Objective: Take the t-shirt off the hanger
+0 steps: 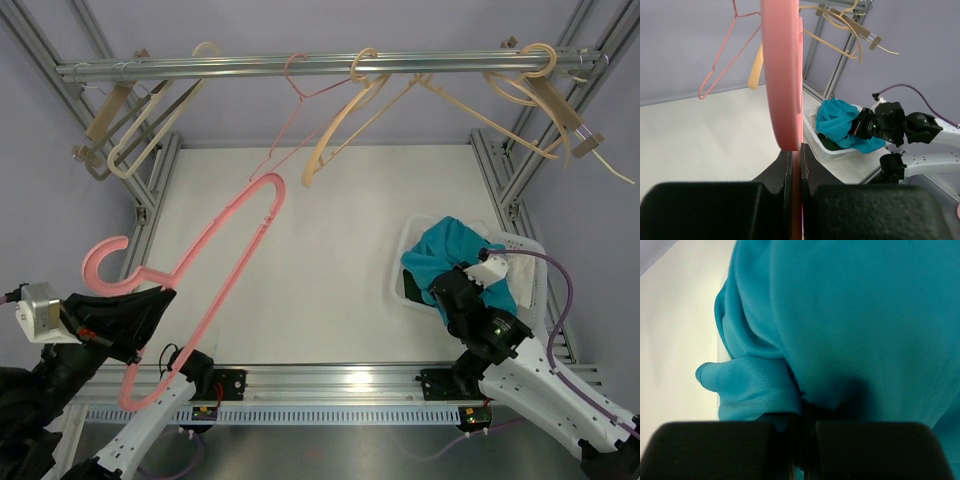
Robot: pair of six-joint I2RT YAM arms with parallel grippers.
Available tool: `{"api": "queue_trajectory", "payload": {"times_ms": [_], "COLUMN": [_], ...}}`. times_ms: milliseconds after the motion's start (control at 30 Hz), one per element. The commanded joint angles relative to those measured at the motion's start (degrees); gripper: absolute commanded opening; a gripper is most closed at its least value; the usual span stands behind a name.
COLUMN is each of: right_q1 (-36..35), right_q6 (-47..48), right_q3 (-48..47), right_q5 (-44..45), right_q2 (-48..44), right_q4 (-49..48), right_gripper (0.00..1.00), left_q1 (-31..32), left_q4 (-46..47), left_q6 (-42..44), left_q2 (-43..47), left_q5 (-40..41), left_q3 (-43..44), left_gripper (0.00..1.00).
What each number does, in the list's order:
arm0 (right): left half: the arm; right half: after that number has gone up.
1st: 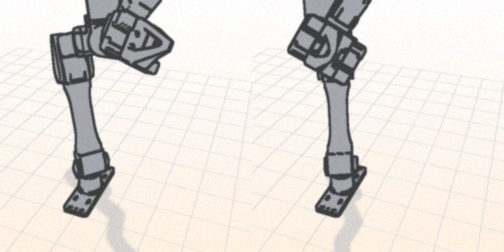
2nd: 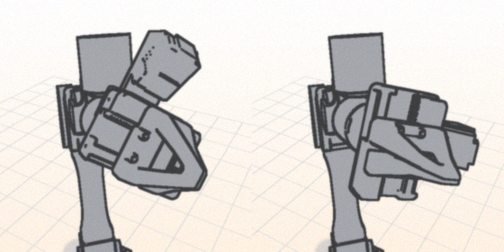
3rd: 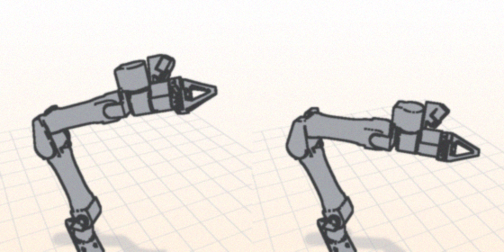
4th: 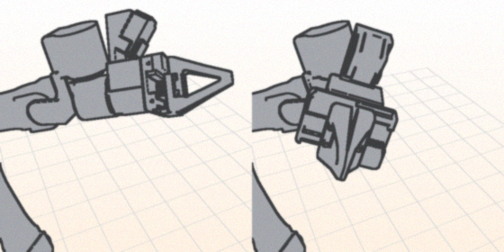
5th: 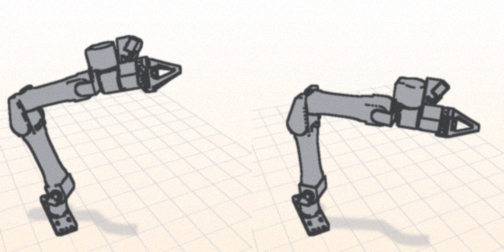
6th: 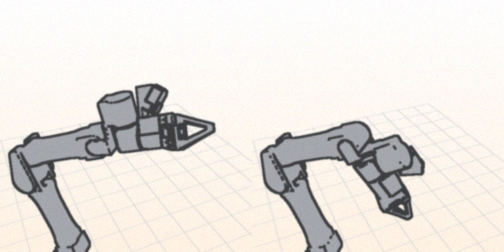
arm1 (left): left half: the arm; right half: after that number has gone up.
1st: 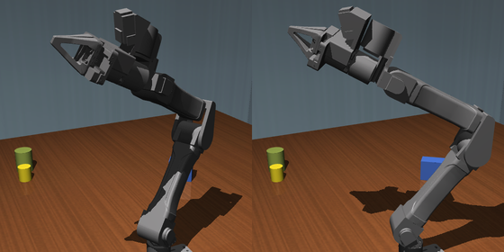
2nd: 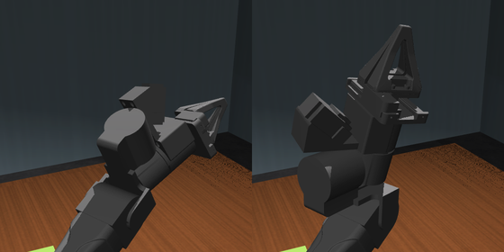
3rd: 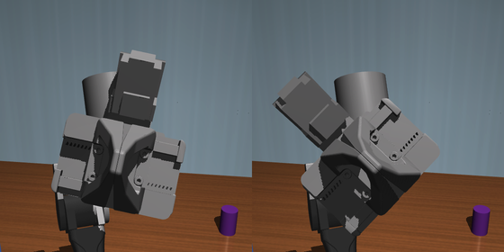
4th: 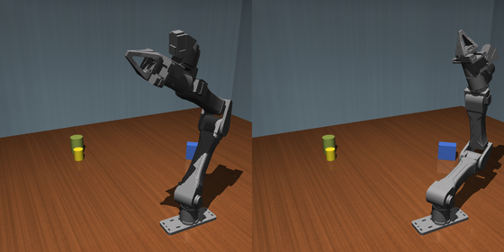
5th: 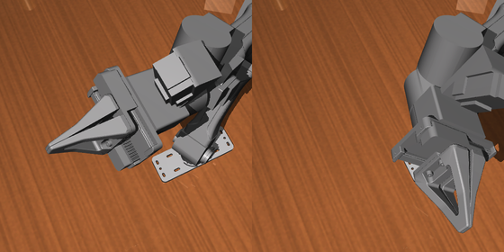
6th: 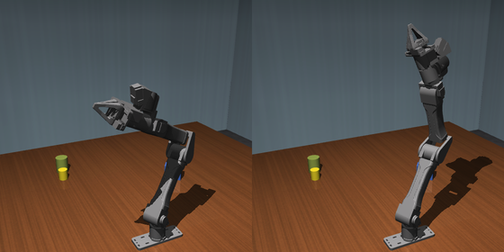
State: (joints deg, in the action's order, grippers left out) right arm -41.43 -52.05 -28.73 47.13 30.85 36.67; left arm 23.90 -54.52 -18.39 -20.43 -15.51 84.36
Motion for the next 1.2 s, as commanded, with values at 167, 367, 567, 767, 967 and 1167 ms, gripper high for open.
{"api": "queue_trajectory", "payload": {"times_ms": [167, 367, 567, 767, 967, 1167], "right_q1": [2.2, 2.7, 2.7, 2.8, 2.7, 2.7], "right_q6": [-18.9, -15.6, -2.2, 3.4, 7.4, 11.8], "right_q3": [10.8, 6.7, -5.6, -13.3, -20.4, -20.9], "right_q5": [-11.0, -5.1, -6.8, -10.7, -14.3, -21.8], "right_q2": [9.0, 1.7, -8.1, -13.4, -12.5, -14.2], "right_q4": [-15.2, -6.2, 1.9, 6.2, 10.4, 5.1], "right_gripper": [0.11, 0.42, 0.78, 0.83, 0.99, 0.51], "left_q1": [-0.2, -0.2, -0.2, -0.2, -0.2, -0.2], "left_q4": [3.2, 5.0, 6.8, 6.8, 6.8, 8.4], "left_q6": [2.1, 2.9, 2.1, 2.3, 3.1, 4.9], "left_q2": [-3.0, -3.5, -4.2, -5.5, -10.4, -18.5], "left_q5": [10.4, 15.2, 22.6, 24.6, 25.1, 26.5], "left_q3": [-2.6, -6.2, -8.4, -5.6, -1.8, 1.9], "left_gripper": [0.0, 0.0, 0.0, 0.0, 0.0, 0.0]}}
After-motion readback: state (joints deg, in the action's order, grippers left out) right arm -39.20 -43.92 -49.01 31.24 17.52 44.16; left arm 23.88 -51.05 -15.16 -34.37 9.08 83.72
